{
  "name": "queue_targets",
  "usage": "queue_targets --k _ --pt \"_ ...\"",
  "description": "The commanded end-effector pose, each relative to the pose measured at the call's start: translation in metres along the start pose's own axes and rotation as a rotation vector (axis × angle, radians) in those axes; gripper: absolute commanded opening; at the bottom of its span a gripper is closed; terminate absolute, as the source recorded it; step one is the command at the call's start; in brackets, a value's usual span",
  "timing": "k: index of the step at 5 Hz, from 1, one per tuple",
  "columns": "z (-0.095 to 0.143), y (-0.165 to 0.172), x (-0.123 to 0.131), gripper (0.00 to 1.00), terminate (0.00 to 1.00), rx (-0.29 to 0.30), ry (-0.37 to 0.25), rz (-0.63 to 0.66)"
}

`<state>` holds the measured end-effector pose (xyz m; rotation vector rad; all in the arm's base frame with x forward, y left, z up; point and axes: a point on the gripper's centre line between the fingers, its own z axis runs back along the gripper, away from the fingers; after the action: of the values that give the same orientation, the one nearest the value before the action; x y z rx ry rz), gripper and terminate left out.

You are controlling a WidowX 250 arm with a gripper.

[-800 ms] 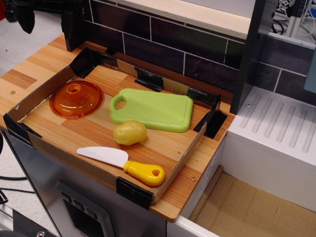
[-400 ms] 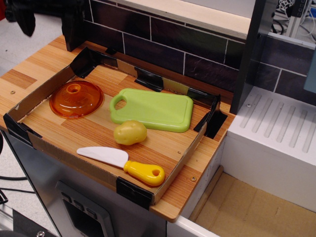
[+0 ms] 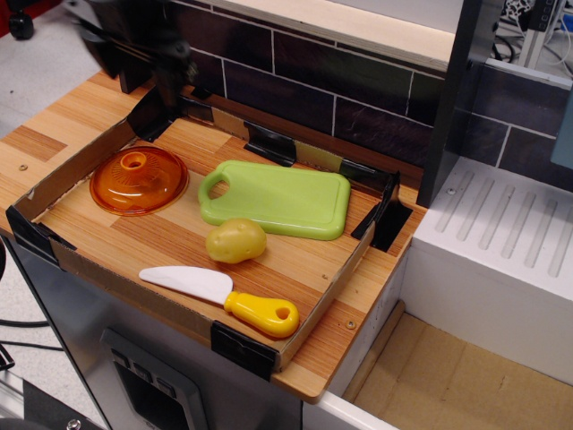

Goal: Put knife on cutting board

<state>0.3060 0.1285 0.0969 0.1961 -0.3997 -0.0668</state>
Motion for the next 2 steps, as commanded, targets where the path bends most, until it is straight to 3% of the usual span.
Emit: queue_targets --k 1,2 --pt "0.022 -0.041 0.012 1.0 0.0 -0.184 -0.125 -0.309" --pt "0.031 -0.075 0.006 1.0 0.0 -0.297 -0.161 -0.485"
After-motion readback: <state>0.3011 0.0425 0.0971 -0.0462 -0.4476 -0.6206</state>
